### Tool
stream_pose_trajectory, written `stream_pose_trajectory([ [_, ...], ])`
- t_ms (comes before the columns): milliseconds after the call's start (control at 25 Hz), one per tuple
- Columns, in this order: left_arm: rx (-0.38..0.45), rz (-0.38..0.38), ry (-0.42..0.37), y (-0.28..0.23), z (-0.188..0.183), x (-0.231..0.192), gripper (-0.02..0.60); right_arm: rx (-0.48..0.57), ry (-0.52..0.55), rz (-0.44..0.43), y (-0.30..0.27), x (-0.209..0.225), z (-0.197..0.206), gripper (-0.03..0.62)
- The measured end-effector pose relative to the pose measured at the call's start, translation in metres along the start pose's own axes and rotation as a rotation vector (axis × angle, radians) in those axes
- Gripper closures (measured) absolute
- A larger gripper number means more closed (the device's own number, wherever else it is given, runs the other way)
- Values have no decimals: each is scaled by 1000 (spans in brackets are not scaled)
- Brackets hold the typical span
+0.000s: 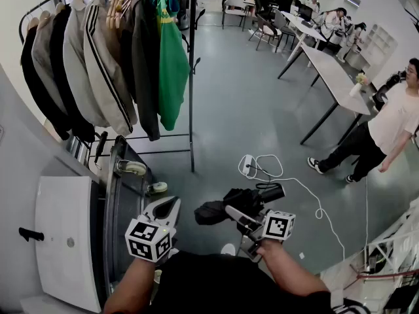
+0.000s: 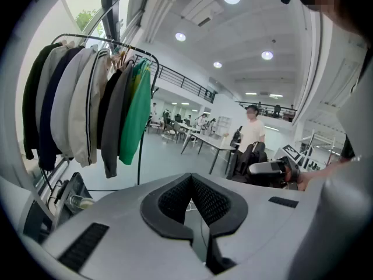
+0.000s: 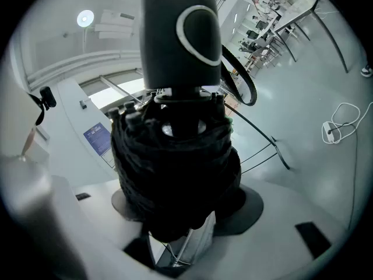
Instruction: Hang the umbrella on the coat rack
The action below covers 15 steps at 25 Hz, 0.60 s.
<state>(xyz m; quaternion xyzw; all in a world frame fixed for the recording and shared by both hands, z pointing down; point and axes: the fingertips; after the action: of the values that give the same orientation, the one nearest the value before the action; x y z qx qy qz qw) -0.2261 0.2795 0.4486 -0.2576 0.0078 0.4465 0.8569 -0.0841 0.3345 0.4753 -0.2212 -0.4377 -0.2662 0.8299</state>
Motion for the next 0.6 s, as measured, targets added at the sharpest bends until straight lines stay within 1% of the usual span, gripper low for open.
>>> stream_pose_trajectory([
  [120,4,2,-3,2,-2,2,566,-1,3,14,2,1,1,342],
  [400,4,-6,-7,4,-2,4,566,-6,9,1,3,-2,2,345],
  [520,1,-10,-7,4,-2,4,566,-5,6,-14,3,-3,2,345],
  [600,-1,-12,-7,2,-2,5,566,0,0,-42,4,-5,0,345],
])
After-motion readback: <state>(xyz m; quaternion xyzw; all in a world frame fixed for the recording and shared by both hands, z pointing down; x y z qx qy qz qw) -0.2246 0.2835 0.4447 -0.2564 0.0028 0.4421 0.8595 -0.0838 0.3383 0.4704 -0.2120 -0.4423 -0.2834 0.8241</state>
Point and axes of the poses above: the fingertips, and each gripper's own axes: y backward along the fingers, x to its right, z out of its underside, and after that the axes turned 4 degrees about -x, right-handed
